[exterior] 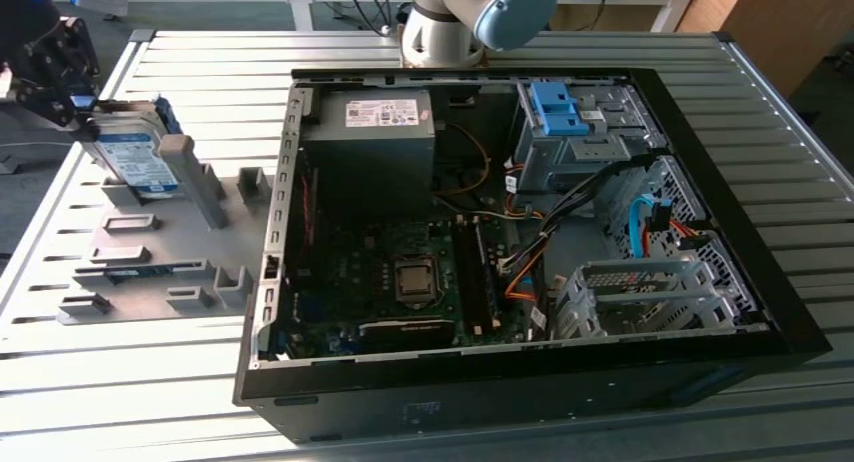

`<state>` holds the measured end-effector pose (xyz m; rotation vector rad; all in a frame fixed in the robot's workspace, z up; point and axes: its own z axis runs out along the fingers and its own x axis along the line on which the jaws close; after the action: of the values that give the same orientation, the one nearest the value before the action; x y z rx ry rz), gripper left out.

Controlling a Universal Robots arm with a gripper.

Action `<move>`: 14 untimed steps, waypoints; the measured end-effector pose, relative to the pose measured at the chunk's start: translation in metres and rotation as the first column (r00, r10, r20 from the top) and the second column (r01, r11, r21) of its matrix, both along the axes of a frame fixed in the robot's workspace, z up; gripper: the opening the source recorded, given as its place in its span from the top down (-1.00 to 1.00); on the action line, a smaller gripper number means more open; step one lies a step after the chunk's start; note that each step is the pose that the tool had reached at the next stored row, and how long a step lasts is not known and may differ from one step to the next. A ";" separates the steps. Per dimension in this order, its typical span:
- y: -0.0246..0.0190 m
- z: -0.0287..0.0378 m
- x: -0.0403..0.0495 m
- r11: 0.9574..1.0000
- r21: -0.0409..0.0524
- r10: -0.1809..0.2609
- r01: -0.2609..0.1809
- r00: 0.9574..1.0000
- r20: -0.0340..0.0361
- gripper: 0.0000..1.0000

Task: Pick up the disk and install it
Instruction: 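Pick up the disk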

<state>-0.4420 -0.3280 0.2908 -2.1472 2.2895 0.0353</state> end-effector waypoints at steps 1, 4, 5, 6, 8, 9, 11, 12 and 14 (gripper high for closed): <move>0.0000 0.0000 0.0000 1.000 0.000 0.000 0.000 1.000 0.000 0.11; 0.0000 -0.0002 0.0000 1.000 -0.002 0.000 0.000 1.000 0.000 0.24; 0.0000 -0.0003 0.0000 1.000 -0.002 0.000 0.000 1.000 0.000 0.24; 0.0000 -0.0004 0.0000 1.000 -0.003 0.000 0.000 1.000 0.000 0.24; 0.0000 -0.0006 0.0000 1.000 -0.003 0.000 0.000 1.000 0.000 0.25; 0.0000 -0.0007 0.0000 1.000 -0.003 0.000 0.000 1.000 0.000 0.25; 0.0000 -0.0009 0.0000 1.000 -0.003 0.000 0.000 1.000 0.000 0.25; 0.0000 -0.0010 0.0000 1.000 -0.003 0.000 0.000 1.000 0.000 0.25; 0.0000 -0.0012 0.0000 1.000 -0.003 0.006 -0.006 1.000 0.000 0.25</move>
<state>-0.4420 -0.3280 0.2895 -2.1554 2.2849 0.0318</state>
